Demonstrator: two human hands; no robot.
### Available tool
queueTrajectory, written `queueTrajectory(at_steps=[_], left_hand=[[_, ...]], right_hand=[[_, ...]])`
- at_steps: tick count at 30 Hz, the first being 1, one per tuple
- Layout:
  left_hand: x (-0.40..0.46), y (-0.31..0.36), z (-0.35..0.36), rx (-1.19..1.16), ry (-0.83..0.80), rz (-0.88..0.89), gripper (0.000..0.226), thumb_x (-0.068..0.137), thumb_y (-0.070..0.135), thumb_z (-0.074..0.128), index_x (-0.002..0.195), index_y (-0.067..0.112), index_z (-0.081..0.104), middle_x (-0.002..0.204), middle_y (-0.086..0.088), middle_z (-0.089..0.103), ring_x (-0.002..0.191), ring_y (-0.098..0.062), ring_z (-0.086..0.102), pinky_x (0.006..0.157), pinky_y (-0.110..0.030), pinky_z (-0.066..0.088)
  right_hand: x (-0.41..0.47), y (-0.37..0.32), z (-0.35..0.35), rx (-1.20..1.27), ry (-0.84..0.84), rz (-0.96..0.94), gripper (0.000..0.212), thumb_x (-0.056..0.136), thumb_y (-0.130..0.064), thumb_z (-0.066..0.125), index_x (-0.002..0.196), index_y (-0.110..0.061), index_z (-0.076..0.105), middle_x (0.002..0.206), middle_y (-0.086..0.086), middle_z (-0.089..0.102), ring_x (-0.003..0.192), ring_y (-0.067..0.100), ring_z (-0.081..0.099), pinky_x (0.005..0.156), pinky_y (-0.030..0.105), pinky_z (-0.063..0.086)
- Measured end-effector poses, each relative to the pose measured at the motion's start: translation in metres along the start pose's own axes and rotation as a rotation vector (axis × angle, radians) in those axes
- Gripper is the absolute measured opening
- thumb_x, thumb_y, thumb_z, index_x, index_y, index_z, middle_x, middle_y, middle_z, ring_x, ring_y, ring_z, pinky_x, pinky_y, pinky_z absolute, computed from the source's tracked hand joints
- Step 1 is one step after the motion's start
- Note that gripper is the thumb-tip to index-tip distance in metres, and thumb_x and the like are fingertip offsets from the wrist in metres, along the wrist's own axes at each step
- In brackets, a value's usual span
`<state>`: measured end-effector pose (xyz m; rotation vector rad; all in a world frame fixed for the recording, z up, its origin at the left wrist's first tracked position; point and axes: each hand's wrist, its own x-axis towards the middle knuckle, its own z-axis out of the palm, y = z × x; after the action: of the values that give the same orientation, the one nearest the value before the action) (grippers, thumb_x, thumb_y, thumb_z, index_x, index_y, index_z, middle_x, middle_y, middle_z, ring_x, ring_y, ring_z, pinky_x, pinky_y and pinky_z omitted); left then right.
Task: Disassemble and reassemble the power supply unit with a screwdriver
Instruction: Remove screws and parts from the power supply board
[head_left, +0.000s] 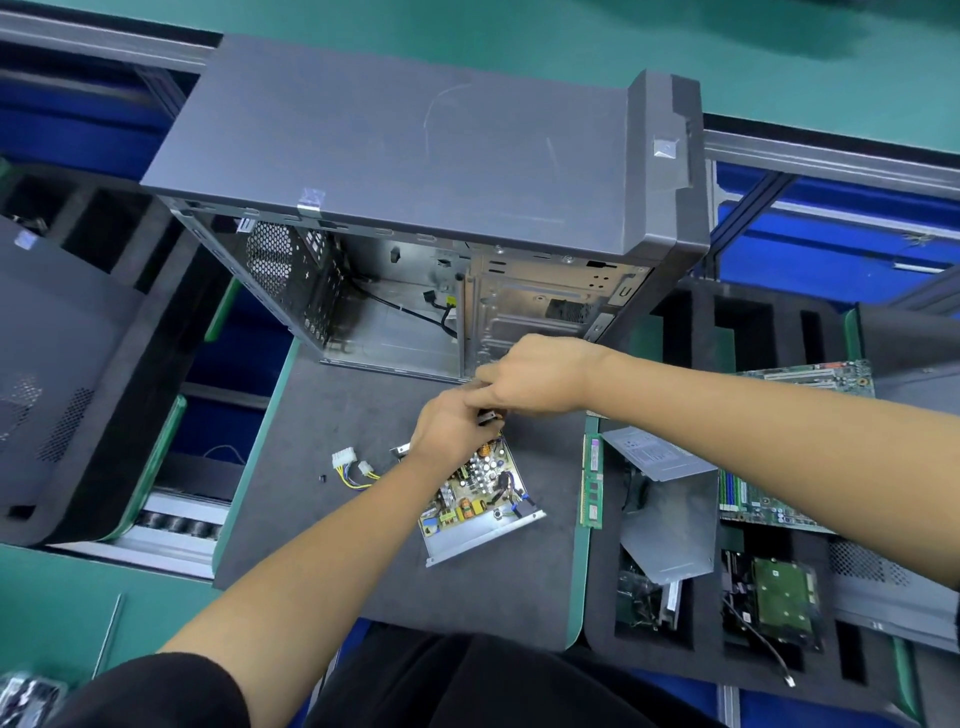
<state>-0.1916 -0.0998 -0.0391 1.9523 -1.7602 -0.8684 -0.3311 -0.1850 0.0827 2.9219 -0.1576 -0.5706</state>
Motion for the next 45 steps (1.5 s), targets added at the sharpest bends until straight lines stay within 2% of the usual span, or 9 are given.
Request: queueTrajectory(at_steps=[5, 11, 17, 21, 25, 32, 36, 41, 45], left_hand=[[0.002, 0.002, -0.001, 0.087, -0.017, 0.04, 0.021, 0.081, 0.035, 0.076, 0.085, 0.031, 0.056, 0.087, -0.002, 0.075, 0.085, -0.03, 0.069, 0.061, -0.027, 0.036], [0.0, -0.001, 0.001, 0.027, -0.006, 0.008, 0.021, 0.08, 0.032, 0.079, 0.098, 0.026, 0.07, 0.089, 0.005, 0.075, 0.087, -0.021, 0.07, 0.065, -0.024, 0.04], [0.001, -0.001, -0.001, 0.075, -0.015, 0.063, 0.017, 0.081, 0.037, 0.076, 0.087, 0.031, 0.062, 0.092, 0.002, 0.075, 0.088, -0.027, 0.068, 0.062, -0.028, 0.036], [0.004, -0.003, 0.003, 0.131, -0.053, 0.027, 0.026, 0.086, 0.04, 0.072, 0.104, 0.021, 0.071, 0.101, -0.001, 0.075, 0.099, -0.024, 0.067, 0.067, -0.027, 0.039], [0.001, -0.005, 0.003, 0.037, -0.013, 0.018, 0.028, 0.082, 0.034, 0.077, 0.109, 0.025, 0.07, 0.103, 0.006, 0.075, 0.099, -0.019, 0.069, 0.071, -0.026, 0.046], [0.003, -0.003, 0.002, 0.109, -0.013, 0.067, 0.023, 0.082, 0.036, 0.074, 0.102, 0.029, 0.065, 0.097, 0.005, 0.073, 0.094, -0.025, 0.067, 0.065, -0.028, 0.036], [0.005, -0.003, 0.003, 0.125, 0.004, 0.103, 0.018, 0.081, 0.034, 0.074, 0.097, 0.026, 0.068, 0.094, 0.0, 0.075, 0.091, -0.028, 0.069, 0.063, -0.028, 0.035], [0.009, -0.013, 0.007, 0.212, -0.032, 0.164, 0.026, 0.09, 0.037, 0.069, 0.104, 0.015, 0.069, 0.101, -0.006, 0.074, 0.101, -0.029, 0.067, 0.073, -0.033, 0.045], [0.013, -0.012, 0.003, 0.19, -0.042, 0.137, 0.025, 0.087, 0.037, 0.074, 0.099, 0.016, 0.068, 0.095, -0.008, 0.074, 0.096, -0.032, 0.068, 0.068, -0.033, 0.041]], right_hand=[[0.005, -0.002, -0.002, 0.067, -0.14, 0.151, 0.033, 0.098, -0.049, 0.049, 0.104, -0.016, 0.053, 0.091, 0.005, 0.067, 0.07, 0.031, 0.06, 0.052, 0.033, 0.034], [-0.002, 0.004, -0.005, 0.079, -0.023, -0.009, 0.025, 0.096, -0.021, 0.057, 0.119, -0.024, 0.047, 0.098, 0.002, 0.063, 0.068, 0.027, 0.058, 0.052, 0.033, 0.031], [0.005, -0.005, 0.0, 0.014, -0.148, 0.141, 0.045, 0.1, -0.055, 0.04, 0.106, -0.015, 0.059, 0.091, 0.007, 0.07, 0.067, 0.031, 0.058, 0.045, 0.03, 0.021], [-0.002, 0.001, -0.002, 0.166, -0.047, 0.058, 0.046, 0.084, -0.036, 0.061, 0.117, -0.025, 0.031, 0.094, 0.004, 0.061, 0.061, 0.029, 0.046, 0.045, 0.03, 0.019], [-0.005, 0.006, -0.004, 0.142, -0.006, -0.001, 0.039, 0.084, -0.011, 0.061, 0.115, -0.026, 0.044, 0.094, 0.0, 0.065, 0.066, 0.027, 0.056, 0.05, 0.031, 0.026], [-0.002, -0.002, 0.005, 0.073, -0.074, 0.211, 0.036, 0.1, -0.043, 0.043, 0.112, -0.018, 0.066, 0.086, 0.006, 0.07, 0.064, 0.03, 0.054, 0.045, 0.03, 0.02], [-0.001, -0.006, 0.004, 0.138, -0.054, 0.238, 0.042, 0.094, -0.051, 0.045, 0.123, -0.021, 0.048, 0.091, 0.005, 0.066, 0.066, 0.03, 0.054, 0.047, 0.031, 0.023], [-0.002, 0.003, -0.01, 0.164, -0.006, 0.022, 0.029, 0.09, -0.022, 0.06, 0.116, -0.023, 0.049, 0.1, 0.001, 0.063, 0.079, 0.029, 0.064, 0.055, 0.035, 0.033], [0.002, 0.004, -0.013, 0.112, -0.073, 0.106, 0.025, 0.095, -0.034, 0.059, 0.114, -0.017, 0.057, 0.098, 0.008, 0.07, 0.084, 0.033, 0.067, 0.059, 0.035, 0.037]])
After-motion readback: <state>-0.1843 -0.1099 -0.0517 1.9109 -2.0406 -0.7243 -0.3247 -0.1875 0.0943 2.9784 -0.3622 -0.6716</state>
